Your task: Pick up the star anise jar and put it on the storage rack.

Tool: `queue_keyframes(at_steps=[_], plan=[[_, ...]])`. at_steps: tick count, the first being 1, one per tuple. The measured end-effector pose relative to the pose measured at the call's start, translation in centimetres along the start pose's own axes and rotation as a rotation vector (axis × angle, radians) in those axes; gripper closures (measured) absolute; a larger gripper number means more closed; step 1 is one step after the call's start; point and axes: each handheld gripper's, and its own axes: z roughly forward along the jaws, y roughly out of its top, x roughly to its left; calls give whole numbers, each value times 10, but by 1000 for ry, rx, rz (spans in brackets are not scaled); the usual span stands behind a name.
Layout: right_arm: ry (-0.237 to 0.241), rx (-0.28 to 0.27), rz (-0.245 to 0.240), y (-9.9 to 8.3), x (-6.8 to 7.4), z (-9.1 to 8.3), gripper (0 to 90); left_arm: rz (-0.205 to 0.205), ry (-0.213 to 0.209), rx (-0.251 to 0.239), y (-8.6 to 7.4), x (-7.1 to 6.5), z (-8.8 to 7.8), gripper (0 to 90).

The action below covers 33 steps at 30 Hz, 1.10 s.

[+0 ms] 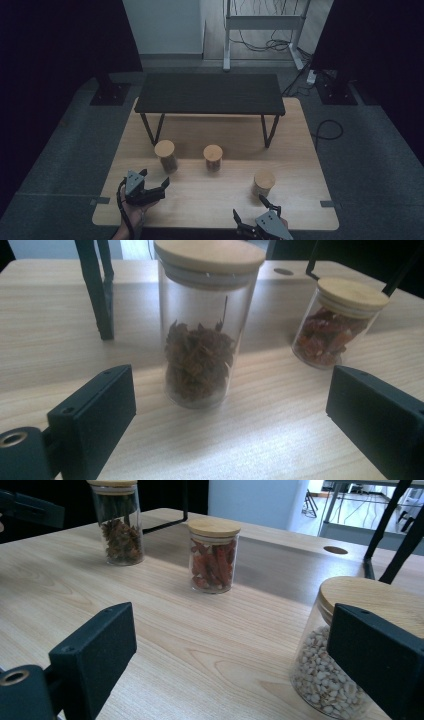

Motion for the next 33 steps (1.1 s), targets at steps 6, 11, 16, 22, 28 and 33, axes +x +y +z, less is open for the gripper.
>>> queue_keyframes(at_steps=[6, 11, 16, 22, 28, 33], plan=[[10, 15, -3, 1, 1, 5, 53, -9, -9, -7, 5, 2, 6, 56], [17, 18, -3, 1, 1, 5, 52, 17, -6, 1, 6, -4, 14, 56], [20, 21, 0, 1, 1, 5, 53, 28, 21, 7, 8, -7, 21, 57], [24, 28, -7, 2, 3, 6, 54, 38, 59, 12, 9, -10, 26, 54], [40, 35, -15, 2, 5, 7, 55, 40, 76, 19, 9, -11, 32, 54], [41, 38, -18, 2, 5, 8, 55, 53, 93, 23, 11, -13, 40, 54]])
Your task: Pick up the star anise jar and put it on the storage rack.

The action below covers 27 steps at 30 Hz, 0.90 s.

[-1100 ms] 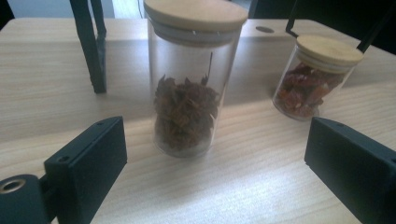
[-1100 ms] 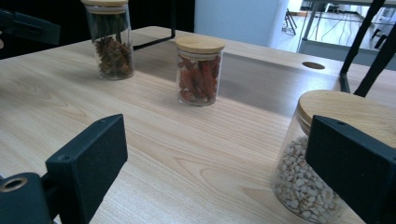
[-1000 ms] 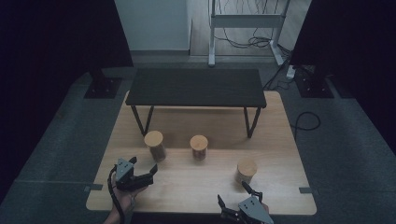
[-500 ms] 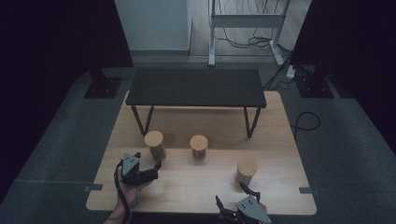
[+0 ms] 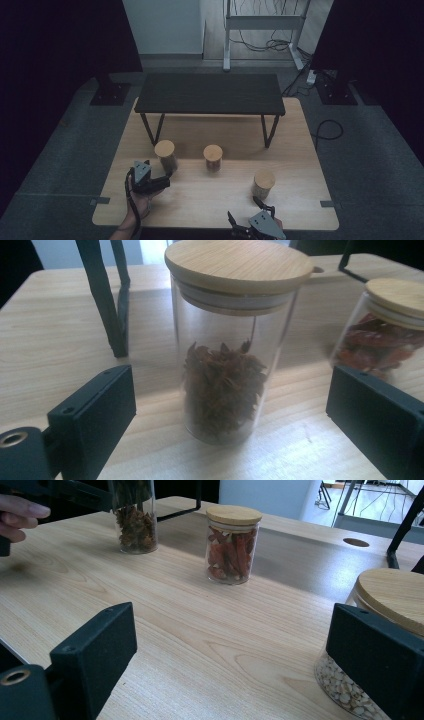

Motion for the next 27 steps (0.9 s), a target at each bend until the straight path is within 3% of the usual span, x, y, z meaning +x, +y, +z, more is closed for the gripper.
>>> queue_keyframes(at_steps=[7, 27], plan=[[-1, 7, -2, 0, 1, 1, 56, 22, 12, 2, 1, -6, 8, 50], [0, 20, -5, 1, 3, 3, 57, 29, 35, 0, 6, -9, 24, 52]])
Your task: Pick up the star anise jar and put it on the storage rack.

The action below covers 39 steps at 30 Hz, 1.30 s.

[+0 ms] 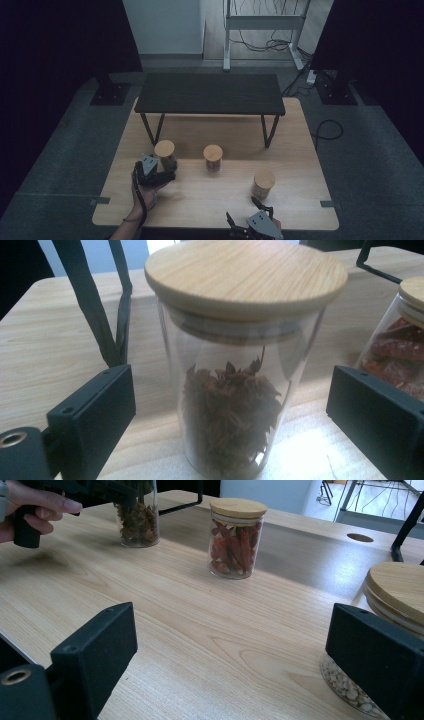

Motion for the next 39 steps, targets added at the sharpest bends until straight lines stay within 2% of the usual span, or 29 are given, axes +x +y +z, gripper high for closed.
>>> queue_keyframes(at_steps=[23, 33, 37, 39], plan=[[-5, 10, 11, 0, 0, 1, 58, 8, 10, 12, 7, -5, 27, 55], [-7, 13, 9, 0, 1, 2, 59, 12, 15, 2, 5, -4, 27, 93], [-8, 13, 9, 0, 1, 2, 60, 13, 26, -2, 3, -4, 27, 141], [-8, 12, 10, 0, 1, 1, 62, 15, 5, -12, -1, 0, 28, 171]])
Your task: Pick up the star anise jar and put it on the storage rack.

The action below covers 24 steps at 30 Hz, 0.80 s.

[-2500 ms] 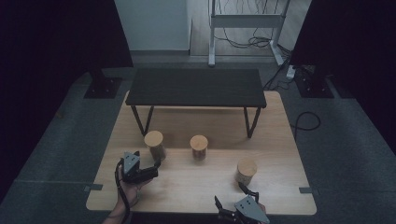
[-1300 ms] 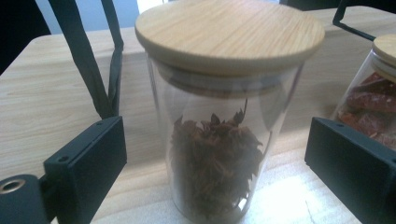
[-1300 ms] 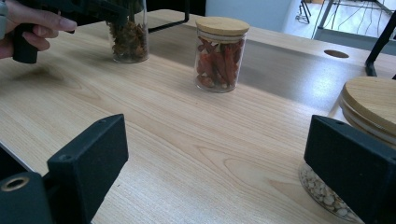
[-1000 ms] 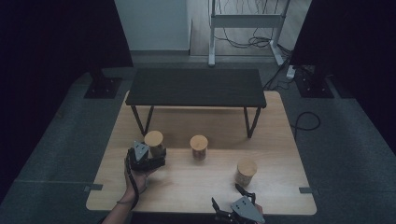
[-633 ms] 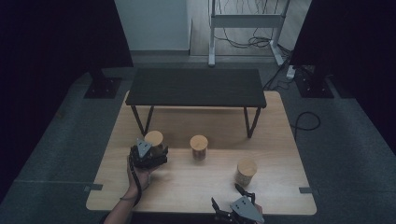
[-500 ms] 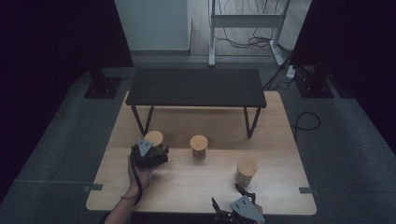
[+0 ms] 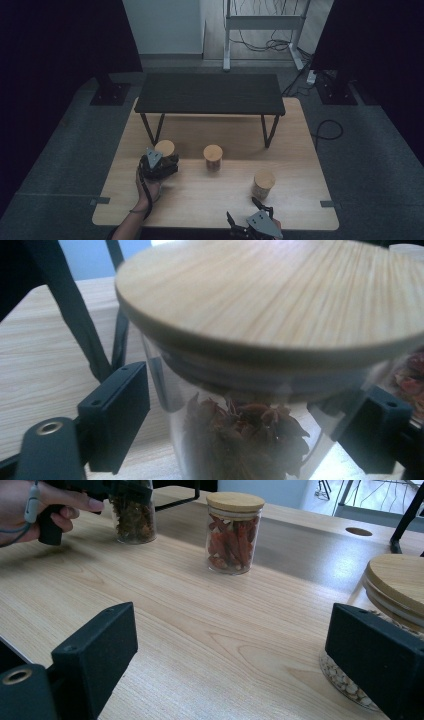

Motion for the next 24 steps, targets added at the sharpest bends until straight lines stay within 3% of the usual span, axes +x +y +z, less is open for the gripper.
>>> queue_keyframes(at_steps=[4, 24], plan=[[-7, -19, -6, -2, 1, -2, 67, 16, -6, -8, -2, -1, 0, 254], [-11, -17, -10, -2, 0, -3, 73, 6, -42, -12, -3, 7, -1, 262]])
